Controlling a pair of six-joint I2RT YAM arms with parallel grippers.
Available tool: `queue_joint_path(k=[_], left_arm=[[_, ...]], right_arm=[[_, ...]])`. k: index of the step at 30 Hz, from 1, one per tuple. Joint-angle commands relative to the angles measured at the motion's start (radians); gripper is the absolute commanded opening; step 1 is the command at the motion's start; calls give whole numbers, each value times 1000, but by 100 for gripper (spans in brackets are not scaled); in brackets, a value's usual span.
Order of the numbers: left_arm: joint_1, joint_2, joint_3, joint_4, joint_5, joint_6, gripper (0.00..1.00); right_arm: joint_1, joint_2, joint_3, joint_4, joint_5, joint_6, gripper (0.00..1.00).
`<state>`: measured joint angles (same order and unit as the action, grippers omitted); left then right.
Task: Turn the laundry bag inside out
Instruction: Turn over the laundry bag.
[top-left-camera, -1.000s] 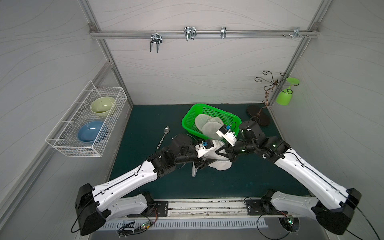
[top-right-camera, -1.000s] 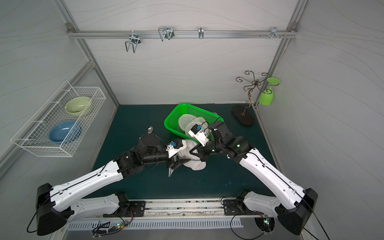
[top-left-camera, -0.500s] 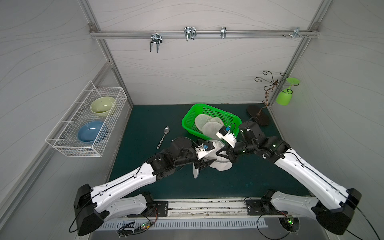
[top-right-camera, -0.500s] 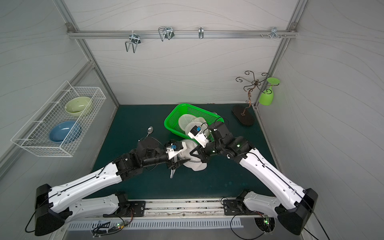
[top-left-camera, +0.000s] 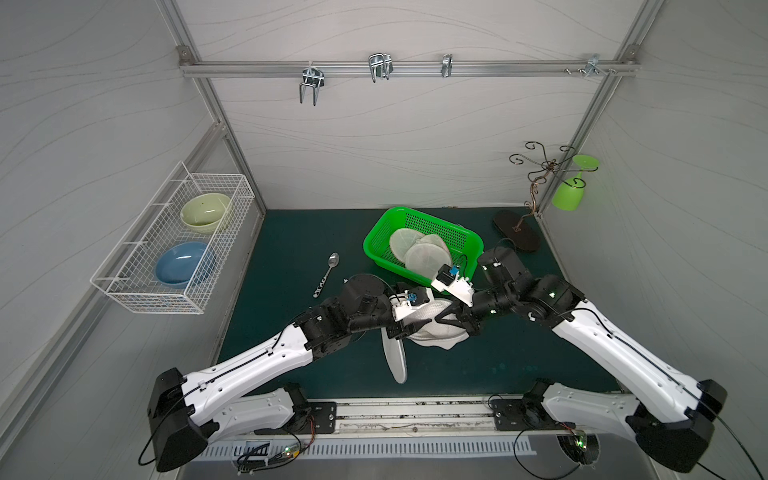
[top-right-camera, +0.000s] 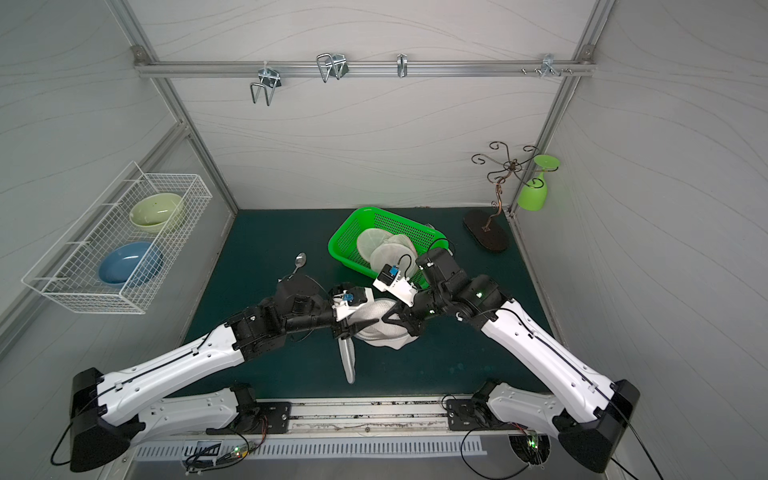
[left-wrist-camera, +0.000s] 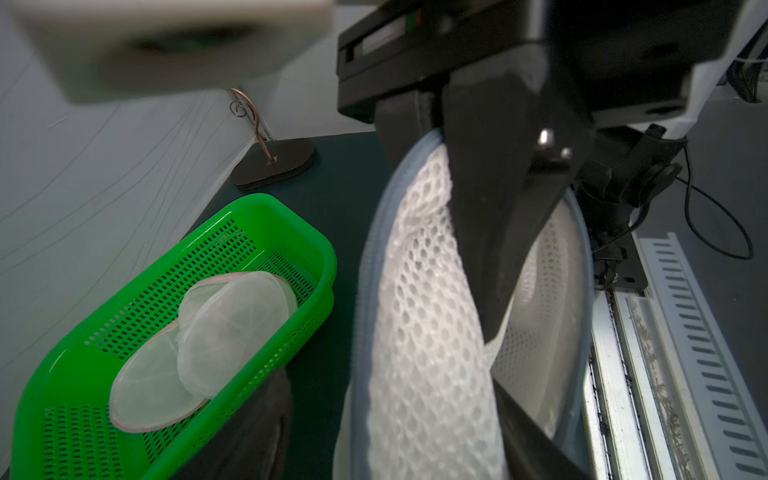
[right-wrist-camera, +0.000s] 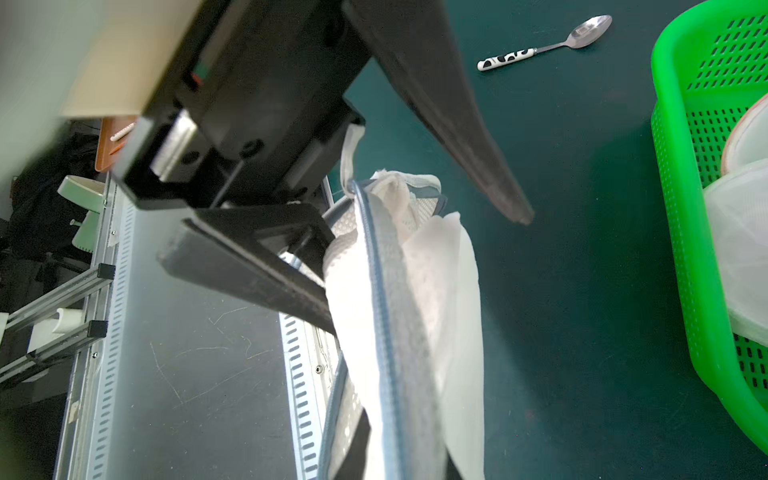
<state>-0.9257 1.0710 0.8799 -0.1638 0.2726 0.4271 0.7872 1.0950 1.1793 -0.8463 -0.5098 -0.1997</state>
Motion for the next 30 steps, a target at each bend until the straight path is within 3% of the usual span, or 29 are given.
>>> queue_joint_path(k=[1,7,10,14,19,22,30], left_arm=[[-1,5,29,6,50,-4,66],[-1,-57,7,99,-127,-16,78],[-2,-101,7,105,-147,-12,79],[-3,-144,15,58,-92,-28,76],[-3,-134,15,-10,77,-69,54],[-4,-101,14,-8,124,-73,47],[-3,-14,61,17,41,-5,63]], right_arm=[[6,-14,31,-4,-21,-5,0],[-19,18,26,2,37,98,0],[-34,35,30,3,61,138,0],[-47,59,41,-2,87,176,0],[-49,68,56,1,76,191,0],[-46,57,49,14,42,183,0],[1,37,29,15,4,121,0]])
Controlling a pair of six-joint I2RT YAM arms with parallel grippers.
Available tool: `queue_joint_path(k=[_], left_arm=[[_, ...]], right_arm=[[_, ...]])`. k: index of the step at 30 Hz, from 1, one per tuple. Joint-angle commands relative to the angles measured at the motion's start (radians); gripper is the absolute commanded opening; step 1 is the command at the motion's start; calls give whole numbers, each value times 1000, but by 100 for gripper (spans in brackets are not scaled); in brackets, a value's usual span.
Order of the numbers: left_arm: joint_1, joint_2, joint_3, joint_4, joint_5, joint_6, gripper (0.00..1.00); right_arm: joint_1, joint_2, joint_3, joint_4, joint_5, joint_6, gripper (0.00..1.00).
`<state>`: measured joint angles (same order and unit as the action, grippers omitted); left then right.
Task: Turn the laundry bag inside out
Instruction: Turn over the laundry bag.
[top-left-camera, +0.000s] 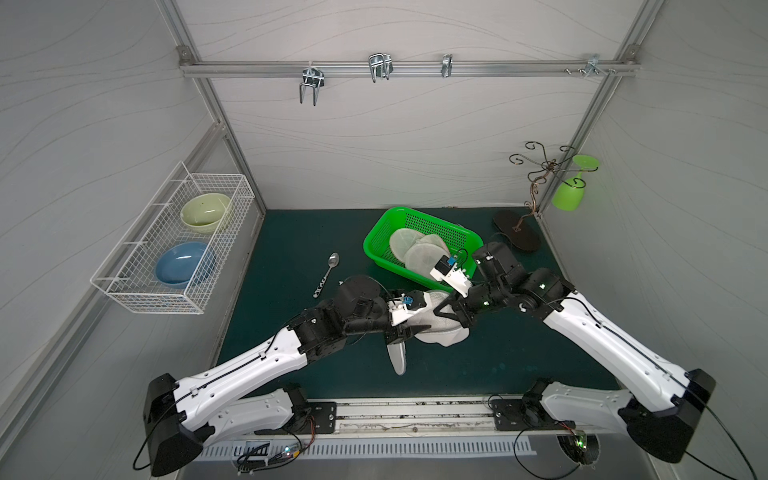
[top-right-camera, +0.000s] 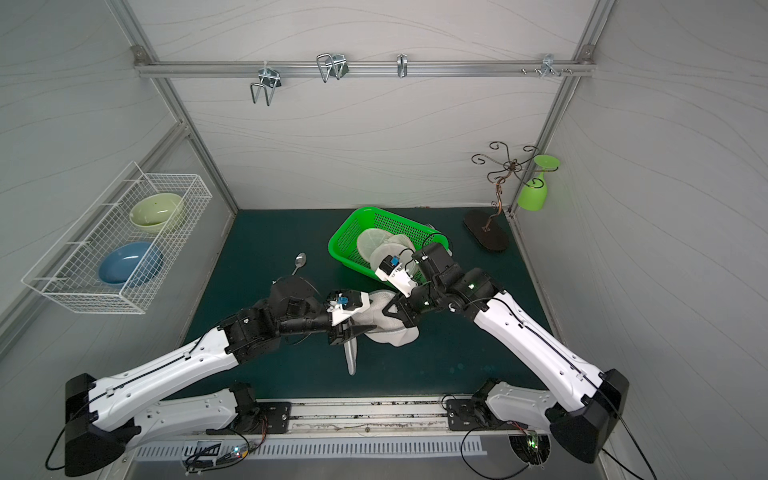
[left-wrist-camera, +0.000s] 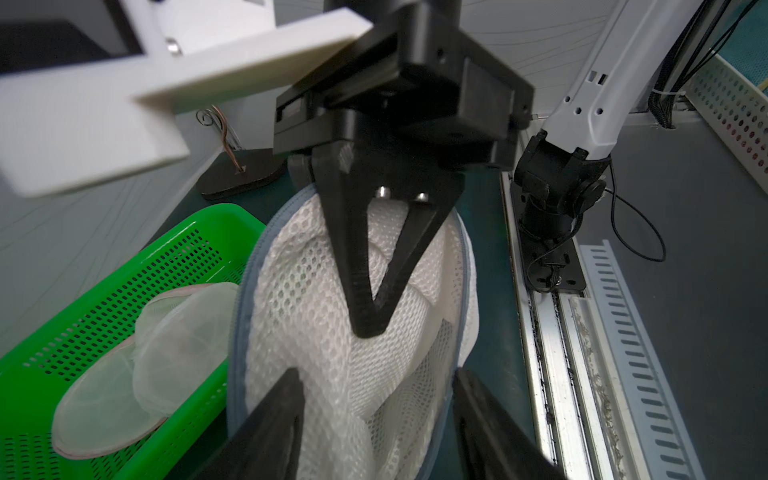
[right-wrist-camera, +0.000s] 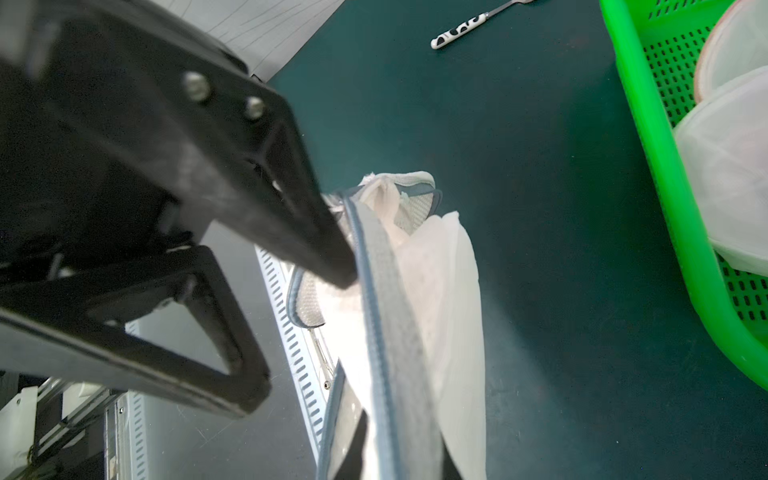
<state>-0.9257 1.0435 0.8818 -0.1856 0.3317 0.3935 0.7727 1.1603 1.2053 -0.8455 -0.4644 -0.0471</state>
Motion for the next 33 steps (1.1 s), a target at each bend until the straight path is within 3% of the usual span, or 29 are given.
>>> queue_joint_path(k=[1,10,14,21,33], left_arm=[[-3,19,59,44,-29,31,64],[-3,-4,17,84,-79,30,72],[-3,2,19,51,-41,41,72],[-3,52,46,-38,103,33,50],[-1,65,64,-90,146,40,13]], right_arm=[[21,-30,2,13,-48,-39,0],[48,-54,-12,-18,-77,-150,0],[51,-57,-5,-20,-84,-170,0],[52,-64,14,10,-79,-183,0],[53,-80,-1,62,-29,-198,0]])
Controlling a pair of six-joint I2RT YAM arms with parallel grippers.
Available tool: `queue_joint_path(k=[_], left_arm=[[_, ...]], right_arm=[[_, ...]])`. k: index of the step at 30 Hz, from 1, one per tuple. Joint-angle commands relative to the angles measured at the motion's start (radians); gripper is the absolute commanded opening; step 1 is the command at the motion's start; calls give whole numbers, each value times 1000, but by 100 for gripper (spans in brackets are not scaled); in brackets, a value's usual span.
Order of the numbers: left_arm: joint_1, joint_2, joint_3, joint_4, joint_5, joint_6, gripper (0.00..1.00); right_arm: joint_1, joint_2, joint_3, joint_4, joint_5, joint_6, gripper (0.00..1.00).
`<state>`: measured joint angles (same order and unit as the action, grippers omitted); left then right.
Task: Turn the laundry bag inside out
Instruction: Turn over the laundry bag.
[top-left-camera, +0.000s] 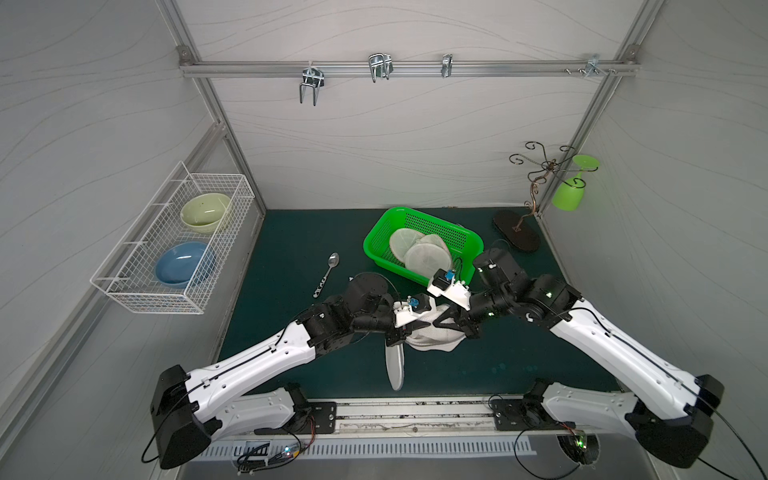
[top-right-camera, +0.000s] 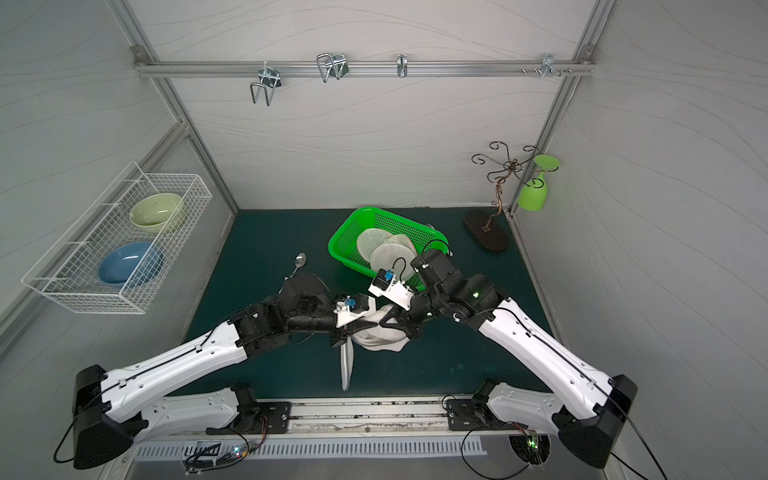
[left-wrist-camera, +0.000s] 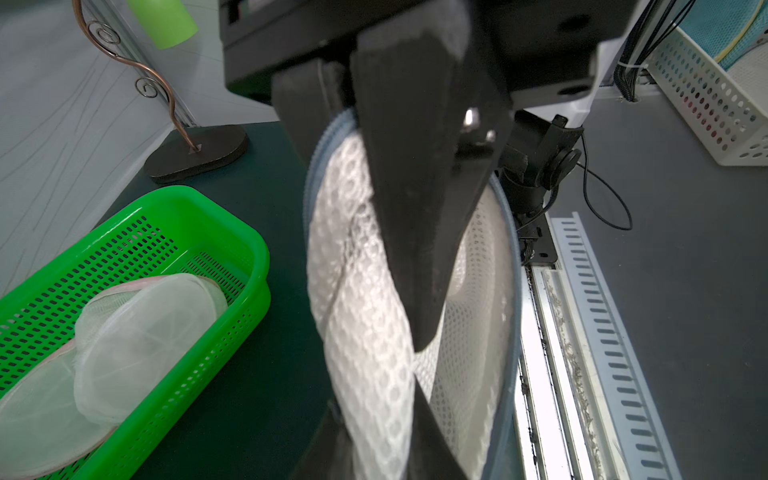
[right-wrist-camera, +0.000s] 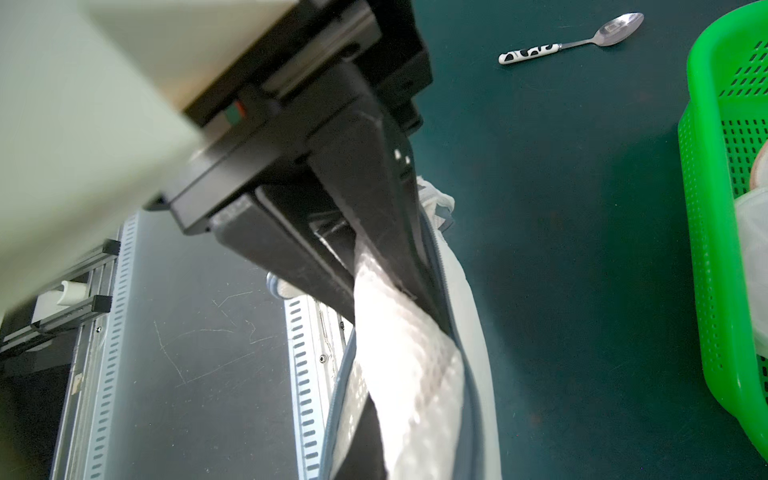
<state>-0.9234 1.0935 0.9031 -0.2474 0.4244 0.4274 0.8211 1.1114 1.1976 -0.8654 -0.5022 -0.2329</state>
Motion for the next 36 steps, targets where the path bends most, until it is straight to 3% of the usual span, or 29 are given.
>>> queue_joint_path(k=[1,3,6,9,13,17,21,24,29,34,36], left_arm=[[-3,17,43,-33,57,7,11],[-3,20,46,-39,63,8,1],[0,25,55,-51,74,10,0],[6,23,56,-50,76,3,0],[28,18,52,-37,46,-36,0],[84,-2,30,19,54,-118,0],[133,-26,12,72,80,-182,0],[141,-25,18,64,79,-184,0],[143,-18,22,61,88,-185,0],[145,-25,21,59,85,-184,0],[143,-27,19,59,82,-184,0]], right_arm=[[3,-34,5,86,15,-13,0],[3,-43,-2,97,35,-13,0],[4,-57,-9,115,80,-12,3],[3,-70,-13,133,139,1,18],[-11,-101,-5,150,191,55,62],[-58,-163,-26,157,199,145,75],[-83,-261,-105,187,225,218,75],[-82,-310,-167,232,161,273,71],[-82,-284,-189,298,211,329,64],[-82,-194,-155,310,203,326,50],[-81,-169,-146,311,177,330,38]])
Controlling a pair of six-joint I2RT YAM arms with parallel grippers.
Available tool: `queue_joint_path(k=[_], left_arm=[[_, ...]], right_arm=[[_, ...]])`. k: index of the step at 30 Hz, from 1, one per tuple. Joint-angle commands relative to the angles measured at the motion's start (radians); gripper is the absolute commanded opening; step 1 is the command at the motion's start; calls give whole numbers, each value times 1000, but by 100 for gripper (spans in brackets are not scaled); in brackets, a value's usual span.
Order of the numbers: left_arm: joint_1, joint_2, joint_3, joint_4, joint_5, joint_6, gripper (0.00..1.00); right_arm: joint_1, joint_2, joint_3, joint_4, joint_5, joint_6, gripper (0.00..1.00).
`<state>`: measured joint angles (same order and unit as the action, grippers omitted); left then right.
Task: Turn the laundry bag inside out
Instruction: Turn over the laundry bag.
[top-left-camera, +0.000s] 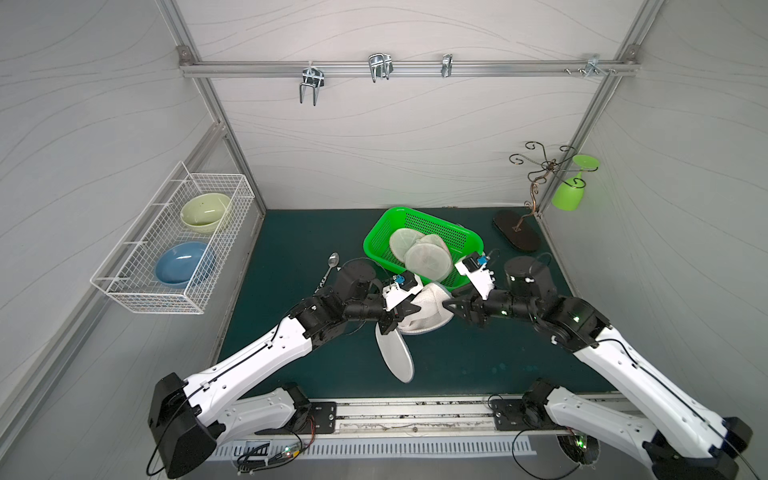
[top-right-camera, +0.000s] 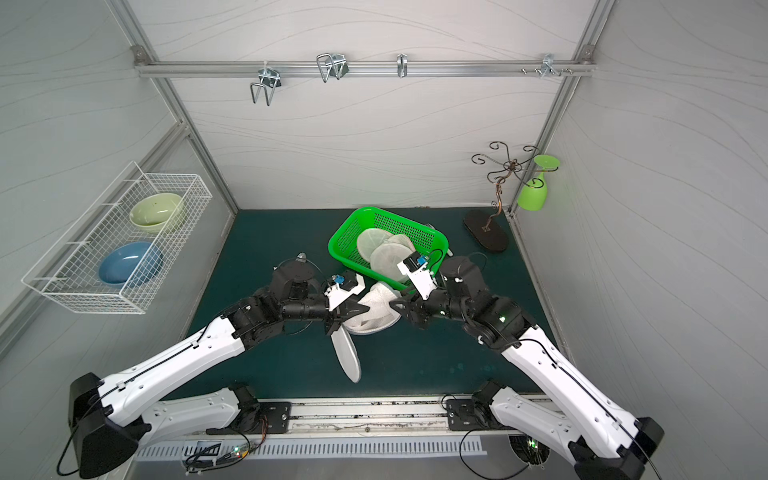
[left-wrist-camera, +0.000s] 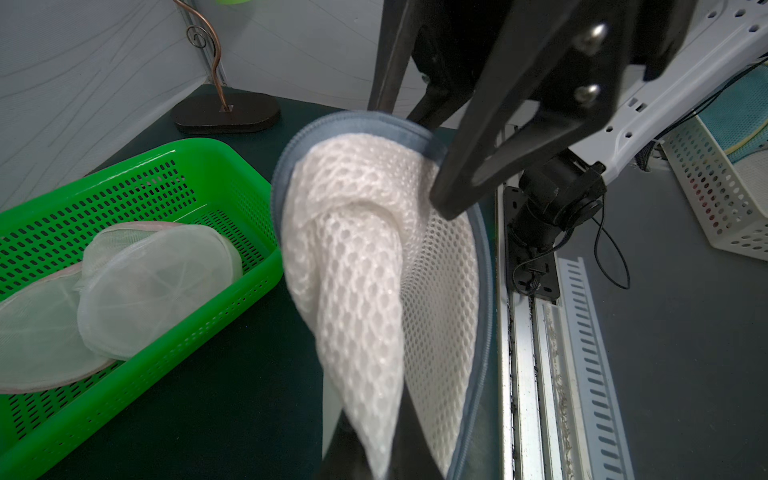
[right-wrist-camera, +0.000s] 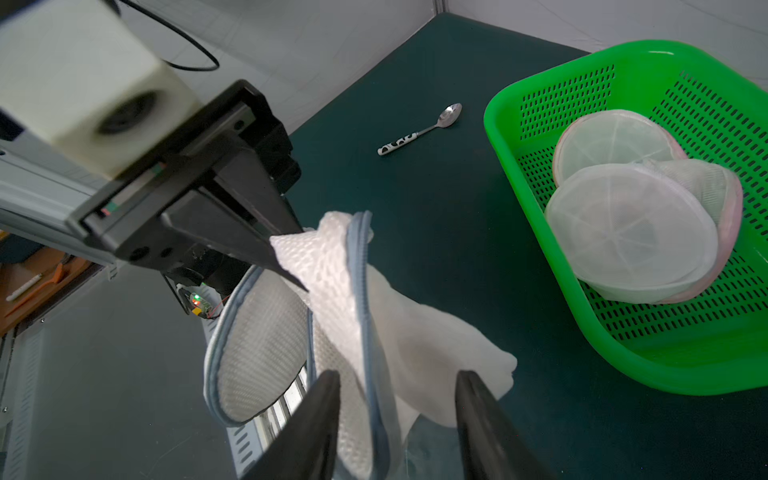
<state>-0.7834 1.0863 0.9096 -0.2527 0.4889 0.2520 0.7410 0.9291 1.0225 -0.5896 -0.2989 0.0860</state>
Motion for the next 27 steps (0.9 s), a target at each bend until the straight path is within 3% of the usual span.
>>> queue_joint_path(k=[1,5,8,14,17,20,23,27], left_arm=[[4,-21,12,63,16,-8,0],[4,-18,15,23,13,27,0],[0,-4,30,-57,14,92,0],[-81,-14,38,-193,61,291,0],[-93,-53,12,-145,115,309,0],[-92,-121,-49,7,74,278,0],[-92,-175,-102,148,-72,229,0],[-90,-187,-101,193,-206,180,0]], right_arm=[[0,20,31,39,-29,16,32],[-10,20,45,42,30,21,0],[-56,13,57,51,96,35,0],[-177,94,85,25,111,37,0],[-180,143,52,27,25,-21,0],[-164,199,15,-16,-117,-73,0],[-158,216,-26,-28,-179,-66,13],[-168,173,-13,-10,-195,-17,46]])
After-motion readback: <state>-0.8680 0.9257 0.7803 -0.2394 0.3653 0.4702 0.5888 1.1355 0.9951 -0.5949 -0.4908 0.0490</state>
